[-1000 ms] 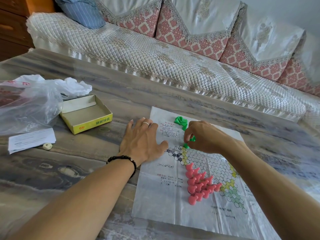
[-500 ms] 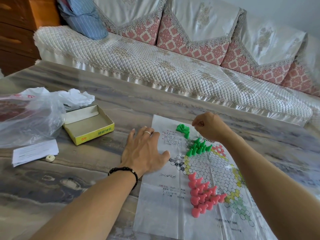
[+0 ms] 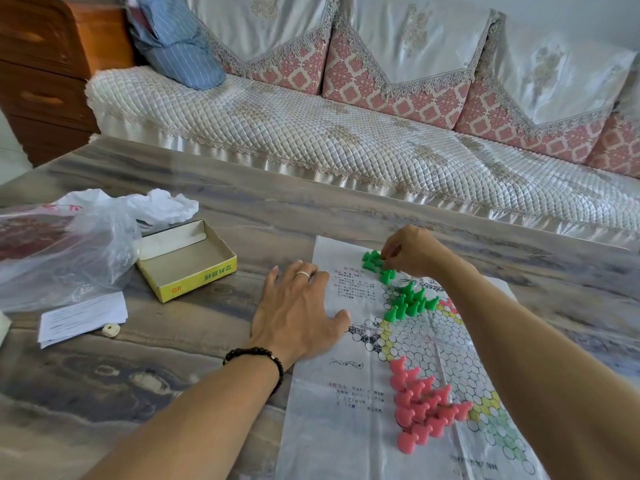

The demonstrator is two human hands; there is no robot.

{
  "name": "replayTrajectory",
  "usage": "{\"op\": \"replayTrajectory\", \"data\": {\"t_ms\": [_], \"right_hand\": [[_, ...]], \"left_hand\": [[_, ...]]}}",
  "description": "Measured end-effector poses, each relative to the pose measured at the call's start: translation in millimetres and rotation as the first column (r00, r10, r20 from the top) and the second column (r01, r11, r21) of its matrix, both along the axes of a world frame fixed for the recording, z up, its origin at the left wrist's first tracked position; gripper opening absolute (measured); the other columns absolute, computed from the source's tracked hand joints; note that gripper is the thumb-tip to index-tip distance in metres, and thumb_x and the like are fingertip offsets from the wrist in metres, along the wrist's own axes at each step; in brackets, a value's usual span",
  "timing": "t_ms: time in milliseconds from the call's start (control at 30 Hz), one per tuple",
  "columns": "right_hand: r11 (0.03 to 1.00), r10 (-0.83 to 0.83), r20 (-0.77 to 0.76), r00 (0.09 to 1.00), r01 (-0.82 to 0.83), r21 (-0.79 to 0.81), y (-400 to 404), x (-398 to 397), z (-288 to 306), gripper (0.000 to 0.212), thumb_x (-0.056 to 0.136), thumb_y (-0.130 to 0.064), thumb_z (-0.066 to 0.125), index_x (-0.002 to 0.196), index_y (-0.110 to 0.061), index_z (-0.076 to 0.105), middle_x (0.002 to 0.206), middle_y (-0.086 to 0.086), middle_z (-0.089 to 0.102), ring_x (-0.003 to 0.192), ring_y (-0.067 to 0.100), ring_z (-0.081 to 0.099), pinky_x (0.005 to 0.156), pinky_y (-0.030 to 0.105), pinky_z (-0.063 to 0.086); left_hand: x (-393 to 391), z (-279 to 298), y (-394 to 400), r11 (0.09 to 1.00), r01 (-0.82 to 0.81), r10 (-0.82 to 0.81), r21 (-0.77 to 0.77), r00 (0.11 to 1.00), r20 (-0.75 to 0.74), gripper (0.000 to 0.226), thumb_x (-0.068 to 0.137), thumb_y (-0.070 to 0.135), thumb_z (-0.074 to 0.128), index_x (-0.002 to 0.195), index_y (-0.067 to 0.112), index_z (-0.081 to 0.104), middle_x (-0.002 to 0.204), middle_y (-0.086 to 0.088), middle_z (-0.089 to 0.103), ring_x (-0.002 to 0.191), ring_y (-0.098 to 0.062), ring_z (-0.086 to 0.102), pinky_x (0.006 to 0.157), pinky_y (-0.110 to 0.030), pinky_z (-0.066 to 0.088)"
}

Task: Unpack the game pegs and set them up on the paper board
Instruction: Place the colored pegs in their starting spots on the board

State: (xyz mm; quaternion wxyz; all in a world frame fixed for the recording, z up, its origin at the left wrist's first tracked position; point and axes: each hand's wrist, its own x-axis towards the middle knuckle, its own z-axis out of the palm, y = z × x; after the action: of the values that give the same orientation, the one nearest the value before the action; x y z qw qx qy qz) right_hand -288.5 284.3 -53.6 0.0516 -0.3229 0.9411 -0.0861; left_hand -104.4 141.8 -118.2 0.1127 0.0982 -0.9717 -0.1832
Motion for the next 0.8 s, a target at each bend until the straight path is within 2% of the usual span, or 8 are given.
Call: {"op": "replayTrajectory", "data": {"t_ms": [133,233,300,400,467,567,633,800], "right_hand": [[0.998,-0.035,-0.017,0.999,0.036,0.059,1.2,-6.9,-4.3,0.012,0.084,-0.009,0.066,0.093,-0.012,0.072,0.094,0.003,0.072,0.082,0.017,0.065,0.083,0.032,0.056],[0.998,-0.037,-0.038,0.999,0.039,0.058,4.9,-8.8,-3.3,0.008,0.087,-0.010,0.062,0.092,-0.010,0.068,0.091,0.001,0.067,0.077,0.013,0.061,0.073,0.024,0.053],[0.998,-0.069,-0.047,0.997,0.069,0.006,9.4,-8.7,-0.5,0.008,0.088,-0.008,0.060,0.091,-0.007,0.067,0.088,0.002,0.065,0.072,0.012,0.058,0.067,0.020,0.047],[0.986,-0.131,-0.070,0.989,0.122,-0.116,20.9,-5.0,5.0,0.008,0.087,-0.006,0.057,0.087,-0.004,0.065,0.082,0.006,0.066,0.067,0.016,0.058,0.063,0.028,0.051],[0.976,-0.114,-0.067,0.991,0.099,-0.193,29.5,3.0,10.3,0.010,0.089,-0.006,0.054,0.093,-0.011,0.062,0.083,0.001,0.062,0.069,0.017,0.059,0.063,0.029,0.051],[0.972,-0.062,-0.052,0.997,0.048,-0.230,37.9,17.7,18.8,0.016,0.091,-0.007,0.055,0.100,-0.016,0.065,0.080,-0.004,0.063,0.065,0.007,0.058,0.057,0.020,0.044],[0.971,-0.050,-0.044,0.998,0.038,-0.234,40.2,25.3,23.6,0.011,0.091,-0.008,0.060,0.097,-0.013,0.068,0.081,-0.002,0.068,0.069,0.004,0.063,0.062,0.017,0.049],[0.976,0.037,-0.061,0.997,-0.049,-0.211,38.5,44.7,34.9,0.007,0.089,-0.009,0.064,0.090,-0.012,0.070,0.080,-0.005,0.069,0.071,0.002,0.066,0.058,0.008,0.046]], "left_hand": [[-0.4,-0.3,0.1,1.000,-0.002,0.002,-0.003,1.000,0.003,0.067,0.085,0.061,0.041,0.139,0.023,0.040,0.150,0.000,0.034,0.145,-0.019,0.016,0.119,-0.049,0.009],[-0.5,-0.3,0.4,1.000,-0.003,0.003,-0.001,1.000,0.005,0.066,0.085,0.061,0.042,0.140,0.023,0.040,0.151,0.001,0.033,0.145,-0.019,0.016,0.119,-0.048,0.008],[-0.3,-0.6,0.5,1.000,-0.008,0.008,-0.003,1.000,0.003,0.066,0.085,0.061,0.042,0.139,0.024,0.041,0.151,0.000,0.033,0.145,-0.018,0.016,0.119,-0.047,0.008],[-0.6,-1.2,0.5,1.000,-0.006,0.006,-0.004,1.000,0.004,0.066,0.084,0.061,0.041,0.139,0.024,0.041,0.150,0.000,0.034,0.145,-0.019,0.016,0.119,-0.048,0.009],[-0.9,-1.5,0.5,1.000,-0.007,0.007,-0.004,1.000,0.001,0.066,0.084,0.061,0.041,0.138,0.024,0.041,0.149,0.000,0.035,0.144,-0.019,0.018,0.119,-0.048,0.010],[-1.4,-1.4,0.4,1.000,-0.008,0.008,-0.004,1.000,0.001,0.066,0.084,0.062,0.042,0.138,0.024,0.043,0.149,0.000,0.036,0.143,-0.018,0.021,0.119,-0.048,0.010],[-1.5,-1.4,0.3,1.000,-0.011,0.011,-0.008,1.000,0.003,0.067,0.084,0.062,0.042,0.139,0.024,0.042,0.150,0.000,0.035,0.143,-0.019,0.021,0.119,-0.047,0.010],[-0.9,-0.4,-0.1,1.000,-0.008,0.009,-0.013,1.000,0.014,0.069,0.084,0.063,0.041,0.140,0.022,0.041,0.151,-0.002,0.035,0.143,-0.018,0.022,0.119,-0.048,0.011]]}}
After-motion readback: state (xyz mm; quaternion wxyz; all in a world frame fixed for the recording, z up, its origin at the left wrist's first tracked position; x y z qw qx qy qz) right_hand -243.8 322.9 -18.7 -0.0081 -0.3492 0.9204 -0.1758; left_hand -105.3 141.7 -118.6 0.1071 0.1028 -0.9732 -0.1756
